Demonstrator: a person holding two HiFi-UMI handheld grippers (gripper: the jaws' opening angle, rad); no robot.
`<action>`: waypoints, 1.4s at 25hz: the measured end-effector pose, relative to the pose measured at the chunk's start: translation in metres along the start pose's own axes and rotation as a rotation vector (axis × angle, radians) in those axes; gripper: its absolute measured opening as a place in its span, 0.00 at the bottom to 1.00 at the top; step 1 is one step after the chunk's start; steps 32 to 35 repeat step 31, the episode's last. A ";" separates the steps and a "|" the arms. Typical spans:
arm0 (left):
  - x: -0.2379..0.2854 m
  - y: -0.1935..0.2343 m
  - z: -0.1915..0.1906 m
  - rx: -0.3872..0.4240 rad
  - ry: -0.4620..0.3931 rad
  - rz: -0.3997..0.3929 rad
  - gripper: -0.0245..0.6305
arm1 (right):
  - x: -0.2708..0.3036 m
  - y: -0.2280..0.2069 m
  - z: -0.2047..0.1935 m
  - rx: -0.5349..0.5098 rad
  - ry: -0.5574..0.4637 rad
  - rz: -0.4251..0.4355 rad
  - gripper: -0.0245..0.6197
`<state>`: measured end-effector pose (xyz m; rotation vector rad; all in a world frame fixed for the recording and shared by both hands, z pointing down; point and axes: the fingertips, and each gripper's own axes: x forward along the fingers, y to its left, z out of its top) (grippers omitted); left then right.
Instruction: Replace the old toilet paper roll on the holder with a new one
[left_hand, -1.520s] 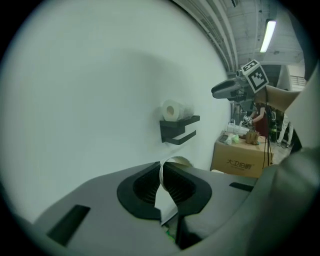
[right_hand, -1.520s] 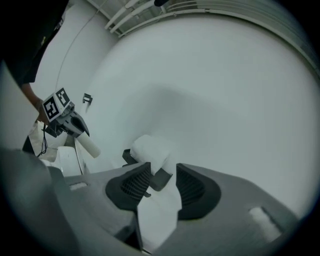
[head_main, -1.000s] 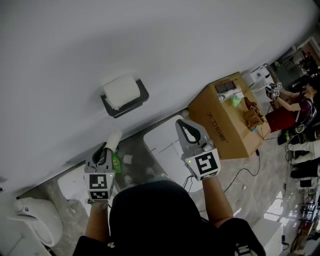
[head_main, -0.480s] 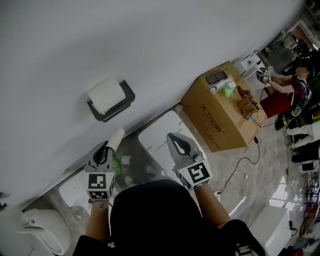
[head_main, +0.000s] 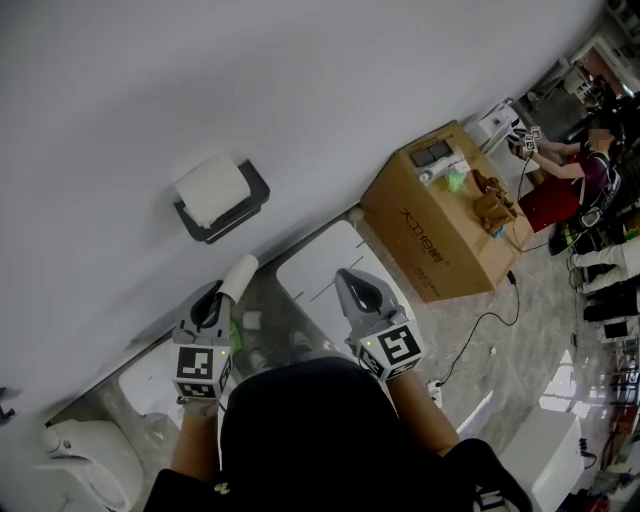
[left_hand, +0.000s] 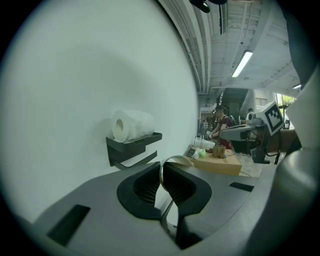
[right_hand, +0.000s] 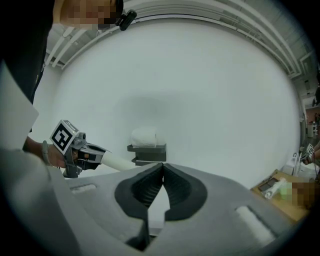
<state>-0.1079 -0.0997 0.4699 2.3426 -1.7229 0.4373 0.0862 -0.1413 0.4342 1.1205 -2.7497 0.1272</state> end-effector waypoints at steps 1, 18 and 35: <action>-0.001 -0.001 0.001 -0.005 -0.005 -0.004 0.08 | 0.000 0.000 0.000 0.002 -0.001 0.000 0.04; -0.014 0.004 -0.010 -0.022 -0.016 0.022 0.08 | 0.008 0.011 -0.004 0.044 0.007 0.033 0.04; -0.018 0.004 -0.010 -0.005 -0.039 0.046 0.08 | 0.011 0.015 -0.005 0.051 0.003 0.056 0.04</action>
